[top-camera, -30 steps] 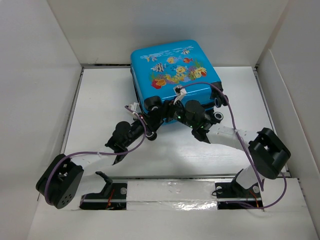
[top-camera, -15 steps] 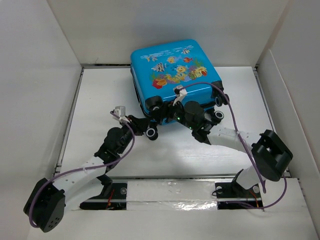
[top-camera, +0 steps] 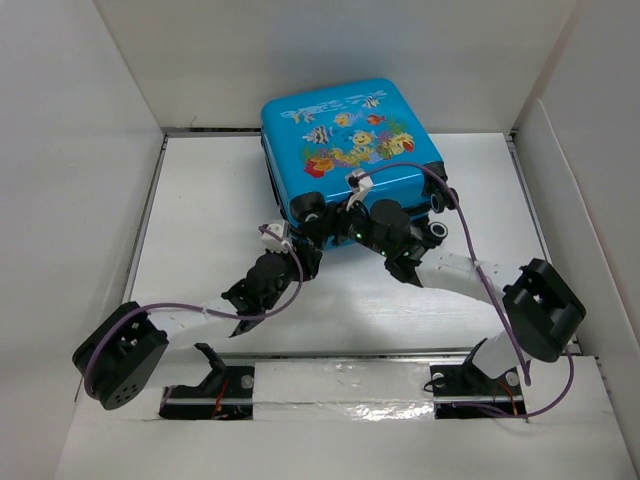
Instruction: Pack the luggage
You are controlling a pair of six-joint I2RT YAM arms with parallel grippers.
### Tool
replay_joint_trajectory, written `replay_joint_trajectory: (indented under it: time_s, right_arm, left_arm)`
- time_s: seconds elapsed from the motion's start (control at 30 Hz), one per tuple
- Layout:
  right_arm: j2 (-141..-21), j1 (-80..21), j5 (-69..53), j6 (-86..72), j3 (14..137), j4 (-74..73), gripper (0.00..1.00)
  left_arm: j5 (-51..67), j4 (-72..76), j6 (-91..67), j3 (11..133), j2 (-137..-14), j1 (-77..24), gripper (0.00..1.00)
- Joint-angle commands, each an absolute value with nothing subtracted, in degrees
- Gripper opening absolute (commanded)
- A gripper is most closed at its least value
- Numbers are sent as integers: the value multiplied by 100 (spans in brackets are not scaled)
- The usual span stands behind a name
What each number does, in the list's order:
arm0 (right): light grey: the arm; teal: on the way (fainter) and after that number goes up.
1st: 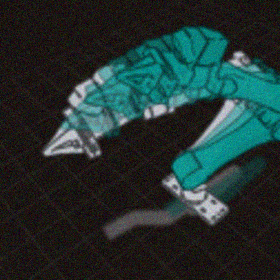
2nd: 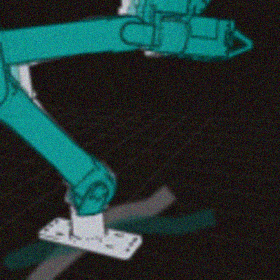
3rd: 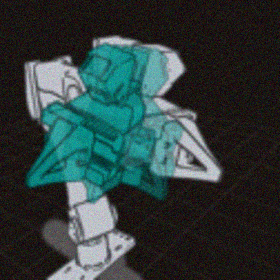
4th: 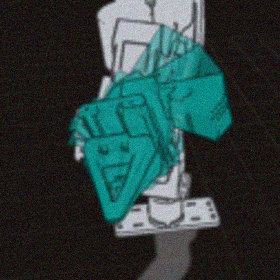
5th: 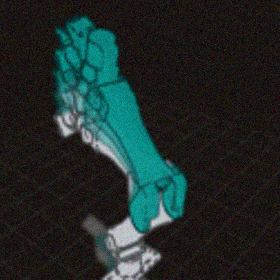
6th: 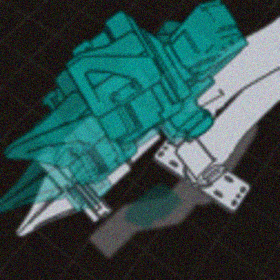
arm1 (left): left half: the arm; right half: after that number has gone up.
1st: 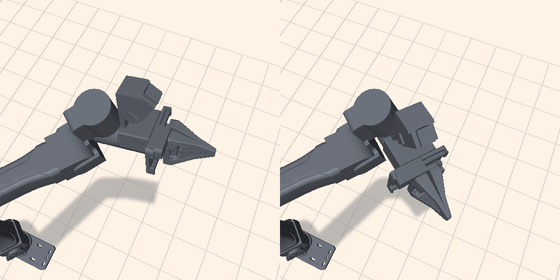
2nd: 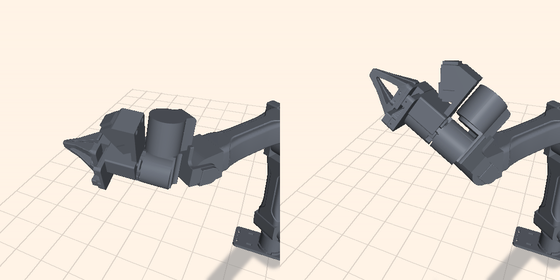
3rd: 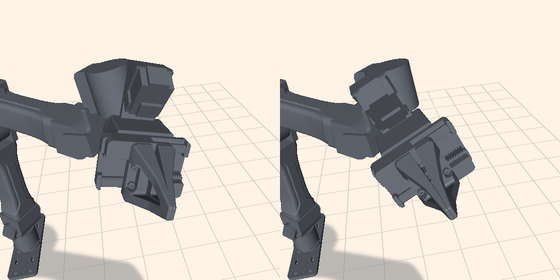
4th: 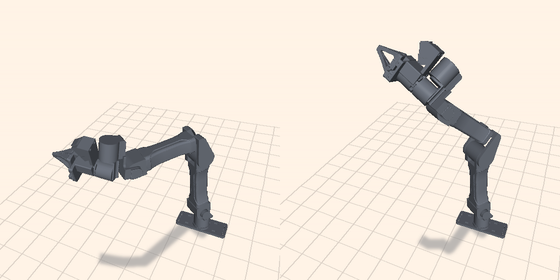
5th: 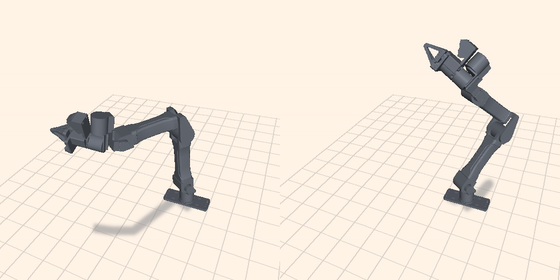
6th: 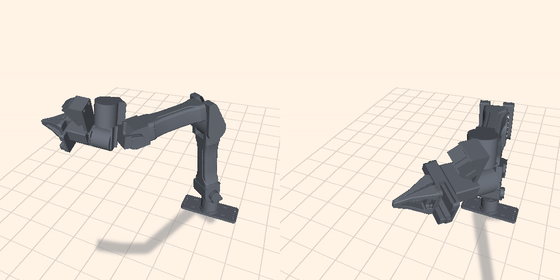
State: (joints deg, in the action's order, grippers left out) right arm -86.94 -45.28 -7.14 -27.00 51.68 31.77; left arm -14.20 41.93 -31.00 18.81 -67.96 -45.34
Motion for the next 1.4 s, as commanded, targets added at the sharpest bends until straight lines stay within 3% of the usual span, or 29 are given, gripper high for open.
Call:
replay_joint_trajectory:
  time_s: [0.0, 0.43, 0.83, 1.0, 1.37]
  right_arm:
    - [-8675, -4334, -940, -2505, 5423, 3999, 0]
    - [-8675, -4333, -1476, -2760, 5256, 4491, 0]
    - [-8780, -4500, -1793, -3146, 4940, 5247, 0]
    - [-8658, -4500, -1828, -3173, 4729, 5431, 0]
    - [-7798, -4236, -1530, -2813, 4052, 5187, 0]
  left_arm:
    - [-2249, 4772, -2918, 2241, -6952, -4588, 39]
    - [-2716, 5580, -2584, 2584, -7831, -4736, 42]
    - [-4192, 6530, -2909, 2619, -8209, -5080, 19]
    - [-4702, 6864, -2672, 2751, -8350, -5080, 0]
    - [-4483, 6242, -2338, 1953, -7578, -5080, 0]
